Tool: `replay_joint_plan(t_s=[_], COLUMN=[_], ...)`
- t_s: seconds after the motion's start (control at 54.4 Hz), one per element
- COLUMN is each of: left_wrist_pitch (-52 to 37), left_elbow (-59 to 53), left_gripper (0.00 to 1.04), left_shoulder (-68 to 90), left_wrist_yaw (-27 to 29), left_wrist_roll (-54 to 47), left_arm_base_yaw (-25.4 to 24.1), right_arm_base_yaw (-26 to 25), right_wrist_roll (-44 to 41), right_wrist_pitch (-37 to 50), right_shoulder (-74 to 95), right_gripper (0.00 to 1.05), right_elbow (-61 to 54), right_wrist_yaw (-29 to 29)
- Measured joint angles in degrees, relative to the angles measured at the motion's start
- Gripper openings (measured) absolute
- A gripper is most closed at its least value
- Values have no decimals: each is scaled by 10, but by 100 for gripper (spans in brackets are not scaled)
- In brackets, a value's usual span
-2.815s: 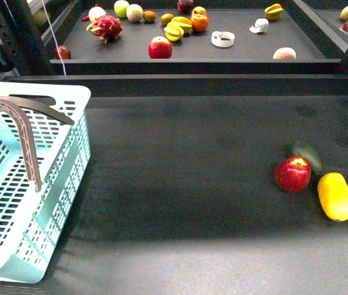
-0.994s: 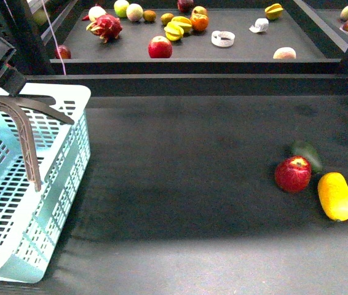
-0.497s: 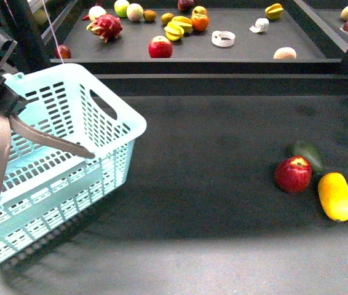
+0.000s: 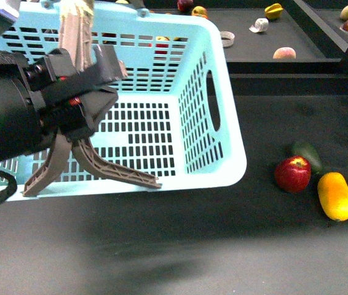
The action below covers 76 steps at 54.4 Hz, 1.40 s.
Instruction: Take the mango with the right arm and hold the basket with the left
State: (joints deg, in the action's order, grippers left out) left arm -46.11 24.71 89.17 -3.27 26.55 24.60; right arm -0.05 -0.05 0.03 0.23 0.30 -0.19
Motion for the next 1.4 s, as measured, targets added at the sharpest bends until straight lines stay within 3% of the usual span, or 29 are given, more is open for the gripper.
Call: replay_joint_plan(t_s=[0.258, 1.214, 1.306, 1.398], left_wrist_pitch=[-17, -33, -33, -33], left_elbow=[-16, -16, -16, -16], left_gripper=[6, 6, 6, 6], left_shoulder=[-26, -38, -38, -38], left_wrist_yaw=[12, 48, 48, 45], left_wrist_roll=[11, 34, 35, 34], left_arm_base_yaw=[56, 89, 89, 89], right_arm_base_yaw=[0, 0, -51, -138], right_wrist_roll=[0, 0, 44, 59], right_wrist_pitch=[0, 0, 47, 214], right_shoulder=[0, 0, 79, 276], right_gripper=[97, 97, 97, 97], right_elbow=[0, 0, 3, 17], right_wrist_yaw=[0, 0, -66, -125])
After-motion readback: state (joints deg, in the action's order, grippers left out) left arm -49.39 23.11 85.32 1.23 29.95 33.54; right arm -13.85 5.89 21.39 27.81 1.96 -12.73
